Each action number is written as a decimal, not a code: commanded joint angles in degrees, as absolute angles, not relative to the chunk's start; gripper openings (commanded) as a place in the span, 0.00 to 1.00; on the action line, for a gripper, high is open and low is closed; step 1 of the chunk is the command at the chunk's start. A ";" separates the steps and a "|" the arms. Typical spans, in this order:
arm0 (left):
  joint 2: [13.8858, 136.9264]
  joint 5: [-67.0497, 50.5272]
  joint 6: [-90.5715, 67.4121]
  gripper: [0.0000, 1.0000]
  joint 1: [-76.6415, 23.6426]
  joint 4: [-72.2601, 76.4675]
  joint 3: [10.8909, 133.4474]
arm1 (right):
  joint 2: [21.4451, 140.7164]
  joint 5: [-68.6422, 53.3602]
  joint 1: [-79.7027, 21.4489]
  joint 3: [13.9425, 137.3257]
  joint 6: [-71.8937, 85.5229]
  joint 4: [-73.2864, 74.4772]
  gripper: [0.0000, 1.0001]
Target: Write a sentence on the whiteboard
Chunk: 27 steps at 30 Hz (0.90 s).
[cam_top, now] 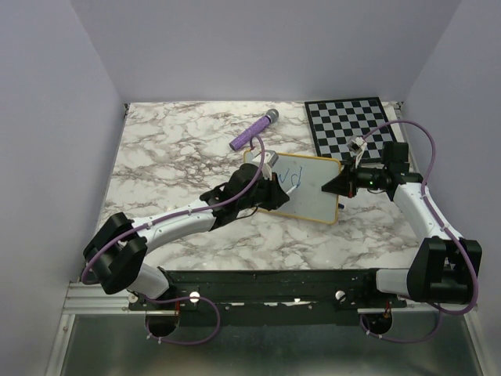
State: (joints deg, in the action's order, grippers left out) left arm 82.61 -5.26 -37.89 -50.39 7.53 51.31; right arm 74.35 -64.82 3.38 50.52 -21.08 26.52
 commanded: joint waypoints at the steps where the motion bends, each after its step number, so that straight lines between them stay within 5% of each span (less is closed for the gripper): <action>1: 81.91 -4.74 -37.97 0.00 -50.45 8.26 53.26 | 73.65 -65.83 3.16 50.45 -22.50 25.66 0.01; 27: 84.73 -4.22 -37.71 0.00 -50.01 7.47 56.16 | 73.57 -65.83 3.16 50.54 -22.50 25.66 0.01</action>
State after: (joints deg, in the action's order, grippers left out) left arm 83.53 -4.93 -37.82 -50.30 7.60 54.02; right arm 74.35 -64.82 3.38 50.52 -21.10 26.52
